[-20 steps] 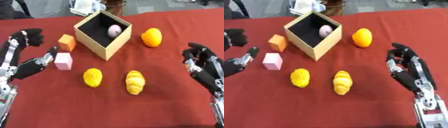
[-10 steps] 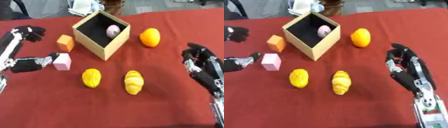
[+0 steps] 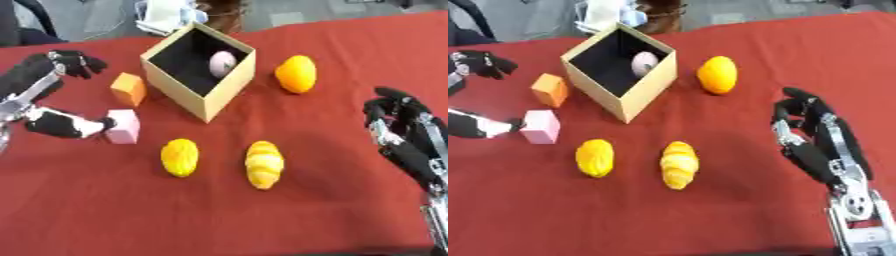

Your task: Pick up objects on the table and place them in the box.

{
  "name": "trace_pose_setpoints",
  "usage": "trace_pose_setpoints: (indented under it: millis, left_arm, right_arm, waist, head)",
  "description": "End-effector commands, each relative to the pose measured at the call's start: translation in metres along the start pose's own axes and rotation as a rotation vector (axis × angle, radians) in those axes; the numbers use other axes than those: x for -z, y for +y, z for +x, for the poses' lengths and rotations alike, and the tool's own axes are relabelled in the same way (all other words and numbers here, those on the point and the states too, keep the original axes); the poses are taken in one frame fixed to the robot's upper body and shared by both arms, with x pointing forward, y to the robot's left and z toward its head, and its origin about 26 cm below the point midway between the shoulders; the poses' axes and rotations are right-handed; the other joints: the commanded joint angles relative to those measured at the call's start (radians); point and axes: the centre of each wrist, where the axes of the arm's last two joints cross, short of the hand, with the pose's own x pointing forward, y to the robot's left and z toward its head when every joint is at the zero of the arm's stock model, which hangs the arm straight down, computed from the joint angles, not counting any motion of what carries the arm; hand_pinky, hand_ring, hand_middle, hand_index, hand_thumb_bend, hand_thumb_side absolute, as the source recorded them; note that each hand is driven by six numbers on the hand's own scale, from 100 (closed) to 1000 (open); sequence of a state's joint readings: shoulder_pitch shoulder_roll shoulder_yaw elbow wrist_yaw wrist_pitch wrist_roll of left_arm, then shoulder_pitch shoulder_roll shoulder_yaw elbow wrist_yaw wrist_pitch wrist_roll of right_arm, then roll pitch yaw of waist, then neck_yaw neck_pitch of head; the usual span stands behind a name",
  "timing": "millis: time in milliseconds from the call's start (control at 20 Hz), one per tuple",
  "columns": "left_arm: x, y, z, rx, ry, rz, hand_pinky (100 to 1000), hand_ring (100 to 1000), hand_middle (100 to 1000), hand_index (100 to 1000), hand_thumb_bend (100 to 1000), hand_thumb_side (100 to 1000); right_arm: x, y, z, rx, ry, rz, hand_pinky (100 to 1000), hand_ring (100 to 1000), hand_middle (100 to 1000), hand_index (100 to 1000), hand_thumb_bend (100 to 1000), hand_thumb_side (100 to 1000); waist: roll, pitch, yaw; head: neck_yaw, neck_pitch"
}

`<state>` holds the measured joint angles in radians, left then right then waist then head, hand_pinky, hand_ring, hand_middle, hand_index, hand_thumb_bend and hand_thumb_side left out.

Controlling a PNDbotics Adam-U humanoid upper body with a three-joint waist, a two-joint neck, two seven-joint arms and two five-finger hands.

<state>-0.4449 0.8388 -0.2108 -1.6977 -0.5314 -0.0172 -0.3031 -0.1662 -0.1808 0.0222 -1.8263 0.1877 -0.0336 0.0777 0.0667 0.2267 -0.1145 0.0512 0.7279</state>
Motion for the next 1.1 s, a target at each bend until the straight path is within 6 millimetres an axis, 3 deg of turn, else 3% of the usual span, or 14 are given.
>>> trace_pose_setpoints:
  millis: [50,300,550,900,1100]
  left_arm:
    - [0.006,0.015,-0.01,0.135,-0.001,-0.094,782,741,752,859,628,159]
    - [0.042,-0.001,-0.004,0.189,-0.023,-0.24,783,744,752,859,635,170]
    - [0.063,-0.01,-0.018,0.177,-0.004,-0.352,782,742,755,865,648,190]
    - [0.073,-0.013,-0.03,0.147,0.007,-0.45,779,741,760,868,651,211]
    - [0.073,-0.017,-0.03,0.121,-0.007,-0.47,760,701,718,836,620,196]
  right_arm:
    - [0.002,-0.001,0.005,-0.005,-0.021,0.016,647,745,668,850,100,436]
    - [0.001,-0.002,0.003,-0.006,-0.013,0.008,647,745,668,850,100,436]
    - [0.0,-0.002,0.002,-0.005,-0.01,0.005,647,745,668,851,100,435]
    - [0.0,-0.002,0.002,-0.004,-0.01,0.004,647,745,667,850,100,436]
    - [0.0,-0.002,0.002,-0.004,-0.011,0.003,647,744,667,850,100,436]
  waist:
    - [0.001,-0.029,0.0]
    - [-0.004,-0.033,0.014]
    - [-0.007,-0.035,0.019]
    - [-0.008,-0.036,0.021]
    - [-0.007,-0.036,0.02]
  head:
    - [0.01,0.001]
    - [-0.005,0.004]
    - [-0.011,0.005]
    - [-0.014,0.005]
    - [-0.015,0.004]
